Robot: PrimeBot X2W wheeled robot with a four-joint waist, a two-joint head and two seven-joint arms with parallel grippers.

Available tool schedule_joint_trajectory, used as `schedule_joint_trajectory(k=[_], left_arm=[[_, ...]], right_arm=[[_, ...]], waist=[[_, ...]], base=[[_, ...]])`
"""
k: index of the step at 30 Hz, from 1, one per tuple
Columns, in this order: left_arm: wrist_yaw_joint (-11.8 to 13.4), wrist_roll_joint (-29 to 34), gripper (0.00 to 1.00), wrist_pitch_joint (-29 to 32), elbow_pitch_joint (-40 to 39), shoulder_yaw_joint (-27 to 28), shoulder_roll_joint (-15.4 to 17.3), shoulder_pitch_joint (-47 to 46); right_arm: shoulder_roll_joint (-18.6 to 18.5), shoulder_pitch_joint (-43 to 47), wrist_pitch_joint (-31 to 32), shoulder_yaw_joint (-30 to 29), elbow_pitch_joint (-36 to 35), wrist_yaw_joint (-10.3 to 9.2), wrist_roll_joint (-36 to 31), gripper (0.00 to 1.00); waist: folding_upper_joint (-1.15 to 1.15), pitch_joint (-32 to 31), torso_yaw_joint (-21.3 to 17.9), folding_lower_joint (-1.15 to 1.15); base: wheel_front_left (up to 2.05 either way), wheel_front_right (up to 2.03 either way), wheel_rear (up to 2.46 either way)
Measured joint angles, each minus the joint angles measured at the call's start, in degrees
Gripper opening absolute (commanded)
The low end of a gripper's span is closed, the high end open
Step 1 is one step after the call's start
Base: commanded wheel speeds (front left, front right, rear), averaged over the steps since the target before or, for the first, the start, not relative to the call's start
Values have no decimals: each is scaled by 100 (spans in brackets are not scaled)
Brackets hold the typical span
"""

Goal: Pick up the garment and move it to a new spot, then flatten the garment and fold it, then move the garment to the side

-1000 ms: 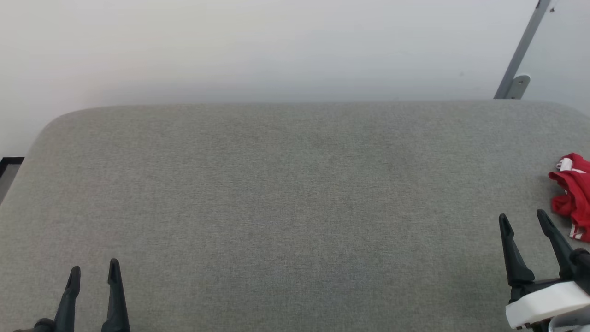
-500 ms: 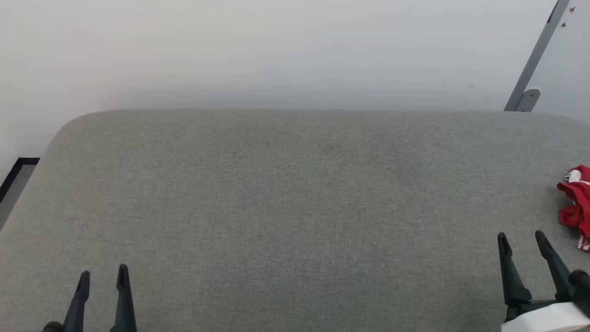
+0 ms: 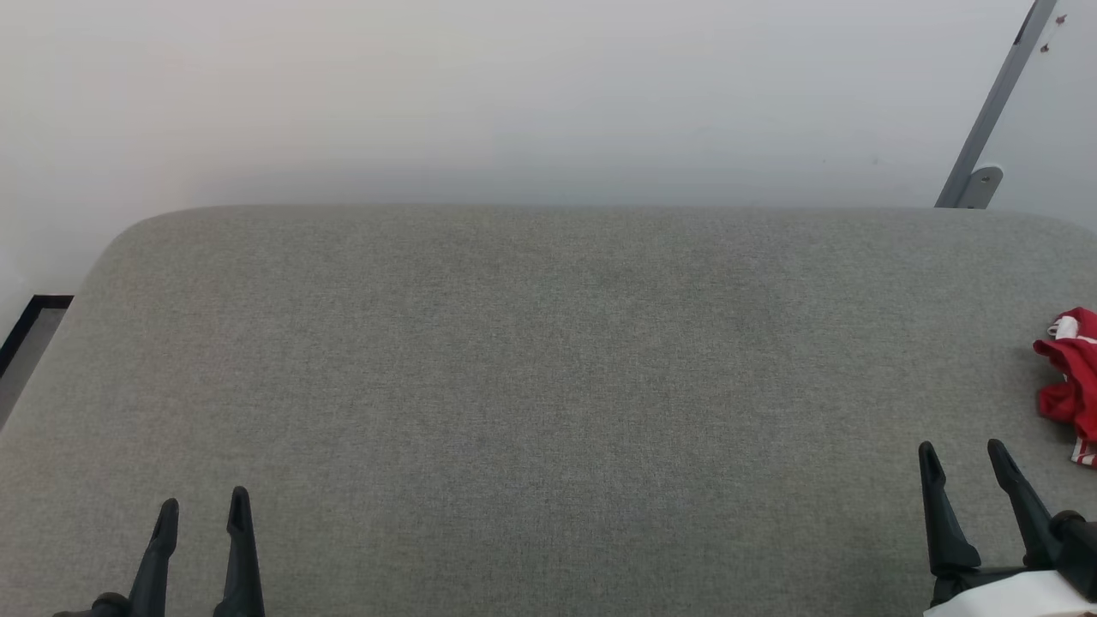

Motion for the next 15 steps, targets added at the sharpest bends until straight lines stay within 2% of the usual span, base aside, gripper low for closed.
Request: schedule_joint_trajectory(k=[7, 8, 12, 15], left_arm=[[0, 20, 100, 0, -24, 14, -40, -3], [0, 20, 0, 8, 7, 12, -51, 3], [1, -5, 0, 35, 224, -19, -147, 74], [1, -378, 0, 140, 294, -33, -155, 54]], right_arm=[[18, 3, 0, 5, -5, 0, 0, 100], [26, 3, 2, 10, 26, 0, 0, 0], [116, 79, 37, 37, 222, 0, 27, 0], [165, 79, 146, 23, 253, 0, 412, 0]], waist=[[0, 10, -5, 0], [0, 10, -5, 0], [0, 12, -8, 0], [0, 20, -19, 0]], base=[[0, 0, 0], [0, 0, 0], [0, 0, 0], [0, 0, 0]])
